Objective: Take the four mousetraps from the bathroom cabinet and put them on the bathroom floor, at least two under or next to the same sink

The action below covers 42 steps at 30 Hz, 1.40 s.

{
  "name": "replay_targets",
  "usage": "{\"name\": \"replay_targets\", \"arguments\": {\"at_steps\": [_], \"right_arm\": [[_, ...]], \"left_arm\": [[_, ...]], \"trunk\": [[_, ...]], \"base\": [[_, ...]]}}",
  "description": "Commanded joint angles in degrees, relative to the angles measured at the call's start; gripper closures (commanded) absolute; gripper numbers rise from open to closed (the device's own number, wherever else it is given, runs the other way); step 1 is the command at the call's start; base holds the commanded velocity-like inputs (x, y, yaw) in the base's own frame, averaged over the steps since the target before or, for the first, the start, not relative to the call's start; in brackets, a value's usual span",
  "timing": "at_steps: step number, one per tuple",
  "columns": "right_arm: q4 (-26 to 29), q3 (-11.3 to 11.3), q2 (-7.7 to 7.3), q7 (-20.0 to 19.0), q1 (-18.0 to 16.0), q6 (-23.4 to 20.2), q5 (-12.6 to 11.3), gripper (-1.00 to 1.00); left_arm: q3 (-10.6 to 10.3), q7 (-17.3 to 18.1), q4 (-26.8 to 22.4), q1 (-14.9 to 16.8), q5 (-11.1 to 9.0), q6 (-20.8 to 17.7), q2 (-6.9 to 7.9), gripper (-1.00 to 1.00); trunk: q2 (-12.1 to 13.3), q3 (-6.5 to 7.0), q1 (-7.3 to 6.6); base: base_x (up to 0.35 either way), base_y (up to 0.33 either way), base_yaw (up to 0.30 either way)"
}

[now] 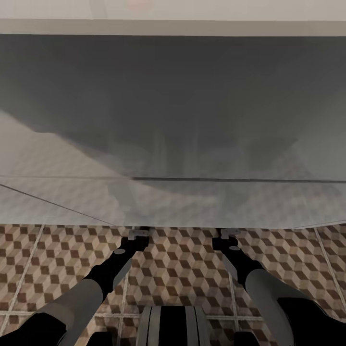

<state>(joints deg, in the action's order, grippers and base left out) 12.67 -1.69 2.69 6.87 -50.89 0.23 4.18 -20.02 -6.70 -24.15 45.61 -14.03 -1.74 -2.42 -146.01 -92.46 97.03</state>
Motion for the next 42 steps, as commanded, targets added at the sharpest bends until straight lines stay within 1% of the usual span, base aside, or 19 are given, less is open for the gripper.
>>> {"name": "replay_targets", "arguments": {"at_steps": [1,7,12,20,42], "right_arm": [[-0.1,-0.16,0.03,0.14,0.0,0.05,0.15,1.0],[0.03,-0.08,-0.23,0.15,0.0,-0.77,0.14,1.0],[1.56,0.0,-0.37,0.14,0.0,-1.35,0.25,1.0],[3.69,0.02,-0.41,0.1,0.0,-3.12,0.32,1.0],[3.78,-0.12,0.02,0.64,0.0,-3.15,0.39,1.0]], "left_arm": [[-0.63,-0.6,-0.05,0.01,-0.65,-0.2,0.03,1.0],[-0.63,-0.39,0.06,0.01,-1.41,-0.2,-1.32,1.0],[-0.7,-0.35,0.06,0.01,-1.64,-0.2,-1.85,1.0],[-0.69,-0.33,0.1,0.01,-1.7,-0.2,-1.96,1.0],[-0.88,-0.33,0.15,0.01,-1.81,-0.2,-1.85,1.0]], "trunk": [[-0.01,-0.03,0.0],[-0.01,-0.03,0.0],[-0.01,-0.03,0.0],[-0.01,-0.03,0.0],[-0.01,-0.03,0.0]], "base": [[0.0,0.0,0.0],[0.0,0.0,0.0],[0.0,0.0,0.0],[0.0,0.0,0.0],[0.0,0.0,0.0]]}}
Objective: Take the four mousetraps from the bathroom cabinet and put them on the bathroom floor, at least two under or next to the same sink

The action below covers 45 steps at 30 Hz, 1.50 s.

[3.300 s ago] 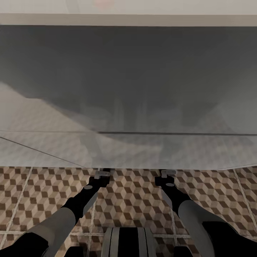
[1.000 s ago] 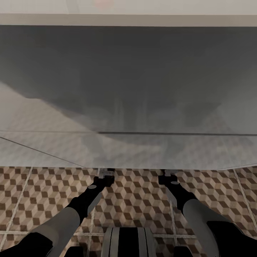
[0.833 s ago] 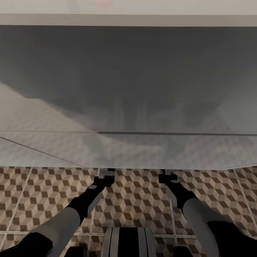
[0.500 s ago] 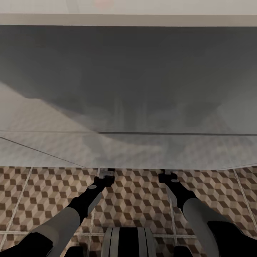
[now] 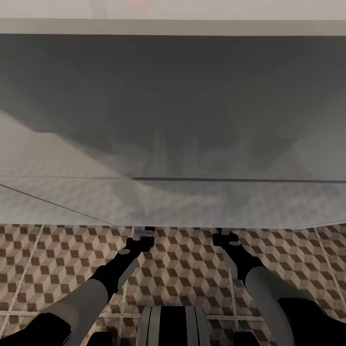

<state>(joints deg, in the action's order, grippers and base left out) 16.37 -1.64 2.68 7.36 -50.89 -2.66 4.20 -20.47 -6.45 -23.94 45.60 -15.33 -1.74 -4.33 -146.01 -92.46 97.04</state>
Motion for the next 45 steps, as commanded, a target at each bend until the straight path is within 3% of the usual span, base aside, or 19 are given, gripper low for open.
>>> {"name": "replay_targets", "arguments": {"at_steps": [1,27,38,45], "right_arm": [[0.07,-0.17,0.04,0.16,0.0,-0.3,0.38,1.0],[0.06,-0.21,-0.09,0.11,0.0,-0.24,0.17,1.0],[0.06,-0.15,-0.21,0.11,0.0,-0.26,0.11,1.0],[0.06,-0.14,-0.28,0.11,-0.34,-1.18,0.19,1.0]], "left_arm": [[-0.43,-0.58,-0.06,0.01,-0.53,-0.19,0.07,1.0],[-0.45,-0.53,-0.57,0.66,-0.58,-0.73,0.01,1.0],[-0.44,-0.43,0.12,3.82,-0.81,-1.52,-0.03,1.0],[-0.44,-0.21,0.58,5.5,-2.07,-2.28,0.07,1.0]], "trunk": [[-0.01,-0.03,-0.01],[-0.01,-0.03,-0.01],[-0.01,-0.03,-0.01],[-0.01,-0.03,-0.01]], "base": [[0.0,0.0,0.0],[0.0,0.0,0.0],[0.0,0.0,0.0],[0.0,0.0,0.0]]}}
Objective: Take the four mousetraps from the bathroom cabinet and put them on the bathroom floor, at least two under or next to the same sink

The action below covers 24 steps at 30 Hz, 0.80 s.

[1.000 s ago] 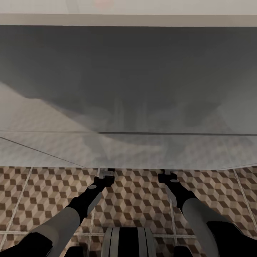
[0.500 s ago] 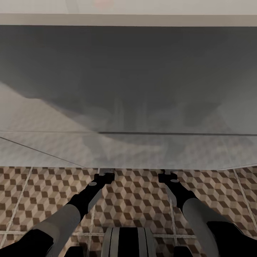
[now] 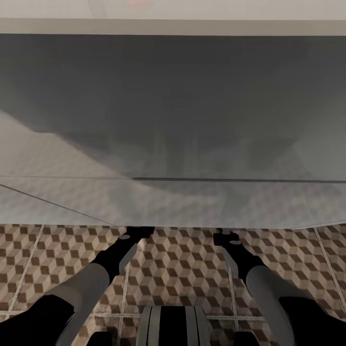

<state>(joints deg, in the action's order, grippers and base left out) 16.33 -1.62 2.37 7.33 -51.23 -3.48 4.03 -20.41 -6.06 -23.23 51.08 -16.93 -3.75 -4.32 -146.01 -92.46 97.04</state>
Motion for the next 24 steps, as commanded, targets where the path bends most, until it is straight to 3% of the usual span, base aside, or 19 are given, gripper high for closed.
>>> {"name": "replay_targets", "arguments": {"at_steps": [1,16,24], "right_arm": [[0.1,-0.19,0.04,0.14,-0.1,-0.49,0.39,1.0],[-0.51,-0.18,0.38,0.14,-2.51,-0.74,0.28,1.0],[-0.82,-0.15,1.45,0.14,-3.53,-0.74,0.28,1.0]], "left_arm": [[-0.51,-0.58,-0.04,0.1,-0.74,-0.31,0.1,1.0],[-0.51,-0.53,1.07,0.24,-1.2,-0.22,0.19,1.0],[-0.51,-0.53,1.64,0.25,-1.18,-0.2,0.19,1.0]], "trunk": [[-0.01,-0.03,-0.01],[-0.01,-0.03,-0.01],[-0.01,-0.03,-0.01]], "base": [[0.0,0.0,0.0],[0.0,0.0,0.0],[0.0,0.0,0.0]]}}
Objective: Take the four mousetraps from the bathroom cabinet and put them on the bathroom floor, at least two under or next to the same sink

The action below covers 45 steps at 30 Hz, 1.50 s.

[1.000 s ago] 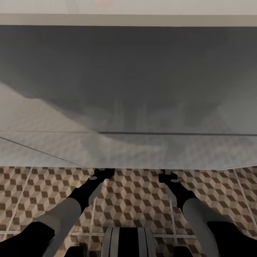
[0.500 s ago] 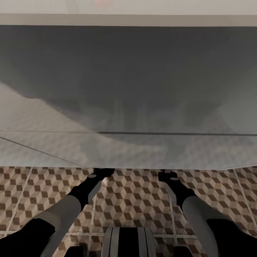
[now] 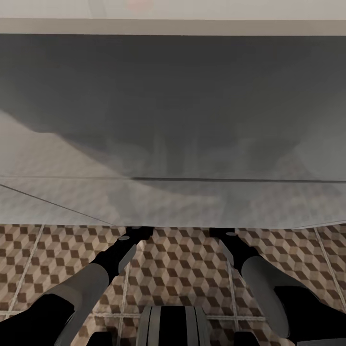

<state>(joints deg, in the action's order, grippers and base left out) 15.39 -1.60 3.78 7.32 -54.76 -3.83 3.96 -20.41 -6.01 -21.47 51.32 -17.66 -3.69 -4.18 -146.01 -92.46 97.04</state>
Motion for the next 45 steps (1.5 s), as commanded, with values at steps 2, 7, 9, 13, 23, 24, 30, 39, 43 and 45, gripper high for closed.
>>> {"name": "replay_targets", "arguments": {"at_steps": [2,7,9,13,23,24,30,39,43,45], "right_arm": [[0.1,-0.16,0.15,0.16,-0.04,-0.37,0.35,1.0],[-0.25,-0.16,0.23,0.15,-0.07,-0.07,0.35,1.0],[-0.63,-0.16,0.25,0.15,-0.08,0.12,0.34,1.0],[-0.98,-0.16,0.26,0.15,-0.08,0.3,0.34,1.0],[-3.5,-0.14,0.23,0.15,-0.08,0.55,0.32,1.0],[-3.73,-0.15,0.24,0.15,-0.08,0.59,0.33,1.0],[-4.66,-0.18,0.21,0.15,-0.08,0.73,0.27,1.0],[-4.91,-0.24,0.18,0.15,-0.08,0.66,0.17,1.0],[-4.93,-0.24,0.08,0.15,-0.08,0.48,0.17,1.0],[-4.93,-0.24,0.04,0.15,-0.08,0.32,0.17,1.0]], "left_arm": [[-0.51,-0.59,-0.09,0.01,-0.45,-0.27,0.05,1.0],[-0.51,-0.59,0.01,0.01,-0.44,-0.27,0.05,1.0],[-0.51,-0.59,0.1,0.01,-0.44,-0.27,0.03,1.0],[-0.51,-0.59,0.17,0.01,-0.44,-0.3,-0.01,1.0],[-0.49,-0.59,0.3,0.01,-0.48,-1.48,-0.04,1.0],[-0.5,-0.59,0.3,0.01,-0.47,-1.57,-0.04,1.0],[-0.51,-0.59,0.29,0.01,-0.45,-1.89,-0.04,1.0],[-0.5,-0.59,0.28,0.01,-0.5,-2.0,-0.04,1.0],[-0.49,-0.59,0.33,0.01,-0.52,-2.0,-0.05,1.0],[-0.5,-0.59,0.35,0.01,-0.53,-2.01,-0.05,1.0]], "trunk": [[-0.01,-0.03,-0.01],[-0.01,-0.03,-0.01],[-0.01,-0.03,-0.01],[-0.01,-0.03,-0.01],[-0.01,-0.03,-0.01],[-0.01,-0.03,-0.01],[-0.01,-0.03,-0.01],[-0.01,-0.03,-0.01],[-0.01,-0.03,-0.01],[-0.01,-0.03,-0.01]], "base": [[0.0,0.0,0.0],[0.0,0.0,0.0],[0.0,0.0,0.0],[0.0,0.0,0.0],[0.0,0.0,0.0],[0.0,0.0,0.0],[0.0,0.0,0.0],[0.0,0.0,0.0],[0.0,0.0,0.0],[0.0,0.0,0.0]]}}
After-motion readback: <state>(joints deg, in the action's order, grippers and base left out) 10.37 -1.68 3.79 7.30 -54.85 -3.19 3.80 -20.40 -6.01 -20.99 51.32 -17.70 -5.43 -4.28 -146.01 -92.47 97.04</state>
